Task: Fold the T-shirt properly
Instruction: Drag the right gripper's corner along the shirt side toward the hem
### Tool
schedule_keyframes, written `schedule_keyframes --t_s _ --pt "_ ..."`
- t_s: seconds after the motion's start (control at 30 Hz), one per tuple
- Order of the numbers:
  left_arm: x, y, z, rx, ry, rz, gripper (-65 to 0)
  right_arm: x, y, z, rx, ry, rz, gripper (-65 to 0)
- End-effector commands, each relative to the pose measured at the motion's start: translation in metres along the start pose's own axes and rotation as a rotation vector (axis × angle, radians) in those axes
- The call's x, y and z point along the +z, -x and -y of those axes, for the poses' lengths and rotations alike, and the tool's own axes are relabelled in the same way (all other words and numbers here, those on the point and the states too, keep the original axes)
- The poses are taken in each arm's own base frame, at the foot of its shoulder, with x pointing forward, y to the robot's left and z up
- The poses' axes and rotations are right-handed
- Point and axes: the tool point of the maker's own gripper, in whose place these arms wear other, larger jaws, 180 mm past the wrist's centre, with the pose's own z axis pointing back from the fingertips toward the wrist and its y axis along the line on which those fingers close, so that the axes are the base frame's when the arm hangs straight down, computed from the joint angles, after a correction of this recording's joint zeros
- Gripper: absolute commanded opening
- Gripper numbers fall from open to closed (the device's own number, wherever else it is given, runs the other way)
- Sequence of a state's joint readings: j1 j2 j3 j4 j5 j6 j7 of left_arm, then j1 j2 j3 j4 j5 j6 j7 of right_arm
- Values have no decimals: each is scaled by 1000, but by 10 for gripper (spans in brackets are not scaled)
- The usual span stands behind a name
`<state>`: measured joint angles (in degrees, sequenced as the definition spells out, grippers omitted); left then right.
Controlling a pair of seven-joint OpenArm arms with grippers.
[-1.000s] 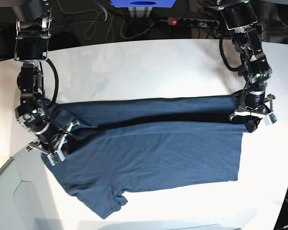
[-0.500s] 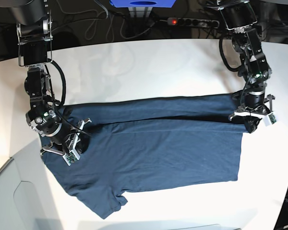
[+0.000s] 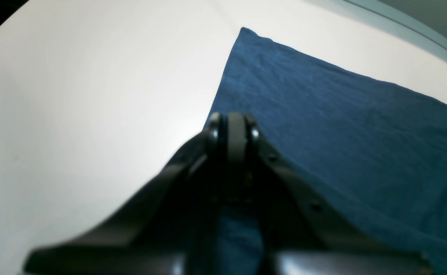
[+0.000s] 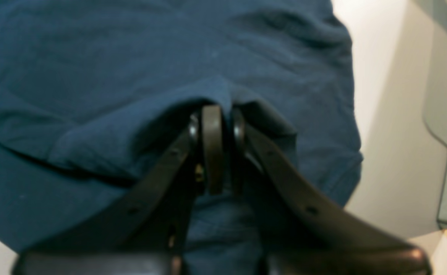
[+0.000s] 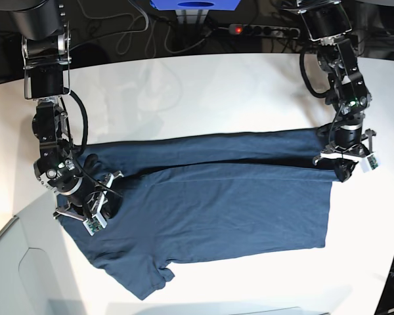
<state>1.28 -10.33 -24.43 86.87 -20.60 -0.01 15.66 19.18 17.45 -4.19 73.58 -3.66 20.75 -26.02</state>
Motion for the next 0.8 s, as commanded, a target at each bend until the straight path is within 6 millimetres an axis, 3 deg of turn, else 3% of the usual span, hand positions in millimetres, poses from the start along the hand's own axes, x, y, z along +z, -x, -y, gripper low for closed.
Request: schedule_keyframes --t_s 0.0,0.2,0.63,0.77 --pt "0 -17 0 -8 6 55 -650 2 -23 6 2 11 65 -648" --pt "0 -18 0 -8 6 57 -650 -3 -16 5 -15 4 48 -648" --pt "0 -17 -1 -7 1 56 -650 -6 -21 9 -25 5 80 -646" --pt "0 -17 -1 -7 1 56 -650 -11 -24 1 -38 -10 87 -644"
